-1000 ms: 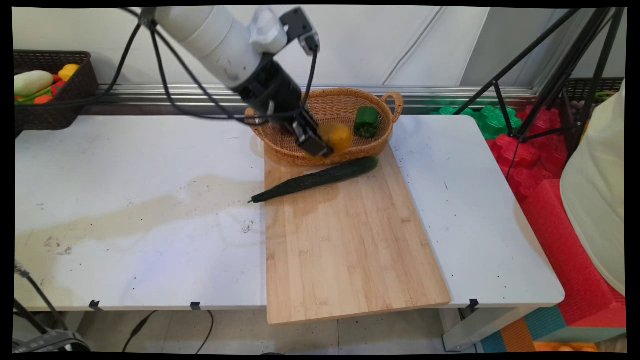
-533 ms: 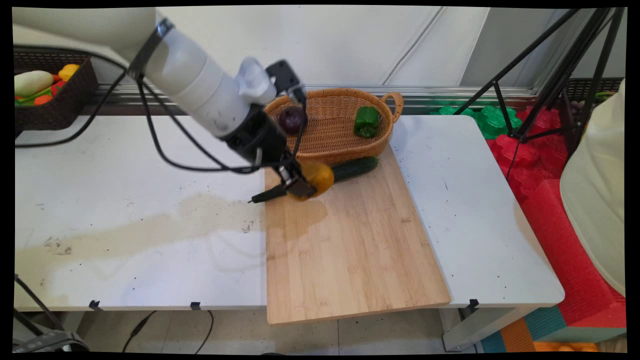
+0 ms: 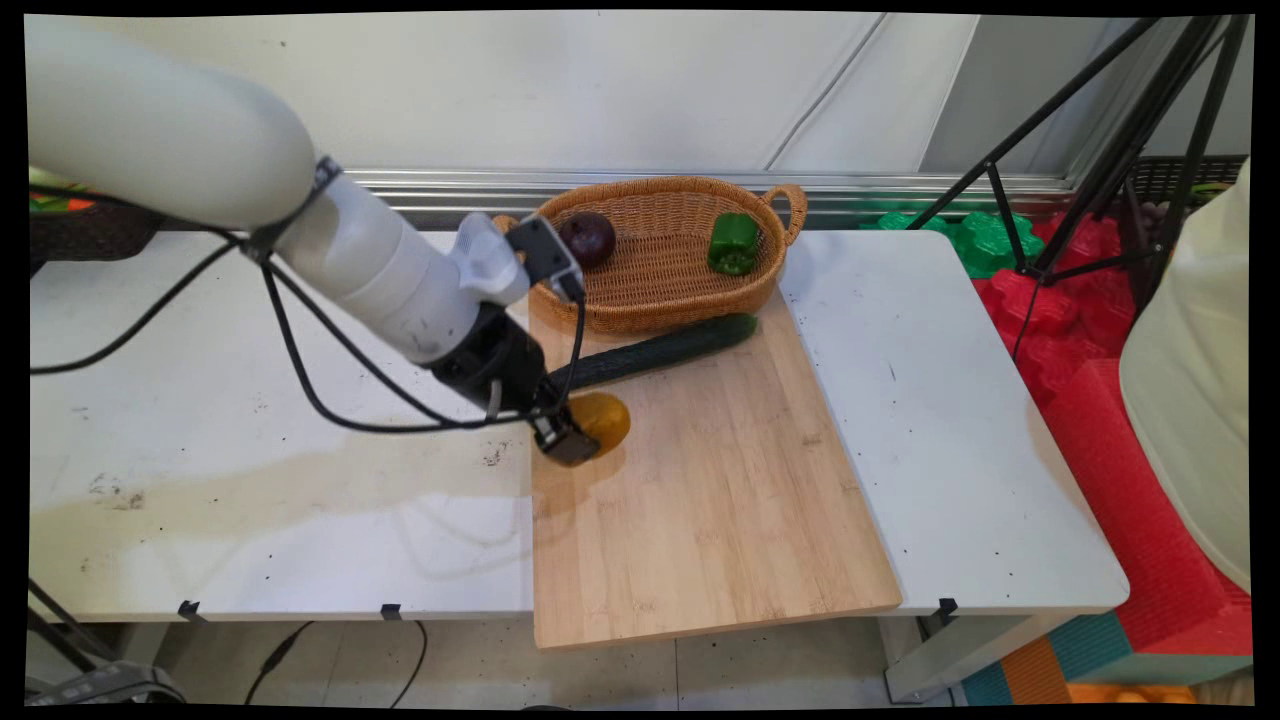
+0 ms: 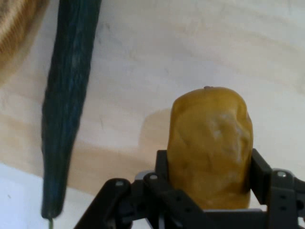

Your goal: Place the picked object on the cutting board

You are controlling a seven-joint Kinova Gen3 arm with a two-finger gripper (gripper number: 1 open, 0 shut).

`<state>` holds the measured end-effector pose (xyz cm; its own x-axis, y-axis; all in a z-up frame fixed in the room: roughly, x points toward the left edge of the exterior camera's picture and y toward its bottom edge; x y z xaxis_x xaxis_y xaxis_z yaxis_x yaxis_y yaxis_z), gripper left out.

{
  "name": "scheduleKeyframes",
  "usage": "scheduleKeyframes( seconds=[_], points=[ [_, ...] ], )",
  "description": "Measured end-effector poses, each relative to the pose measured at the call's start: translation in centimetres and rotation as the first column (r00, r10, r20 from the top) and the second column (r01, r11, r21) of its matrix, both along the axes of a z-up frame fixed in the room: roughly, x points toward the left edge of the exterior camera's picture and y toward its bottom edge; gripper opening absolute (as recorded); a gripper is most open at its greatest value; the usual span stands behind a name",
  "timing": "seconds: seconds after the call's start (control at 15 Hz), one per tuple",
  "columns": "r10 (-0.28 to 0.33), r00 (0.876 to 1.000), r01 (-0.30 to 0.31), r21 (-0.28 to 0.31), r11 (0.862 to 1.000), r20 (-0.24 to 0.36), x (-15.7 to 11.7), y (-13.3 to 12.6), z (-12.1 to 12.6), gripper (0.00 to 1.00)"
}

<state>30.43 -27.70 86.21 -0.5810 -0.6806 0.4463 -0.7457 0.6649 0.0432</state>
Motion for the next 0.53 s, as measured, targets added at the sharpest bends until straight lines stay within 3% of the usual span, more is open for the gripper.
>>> scheduleKeyframes(
  seconds=[0.53],
  points=[
    [0.046,0.999,-0.046,0.045,0.998,0.009,0.3,1.0,-4.3,0.00]
  ],
)
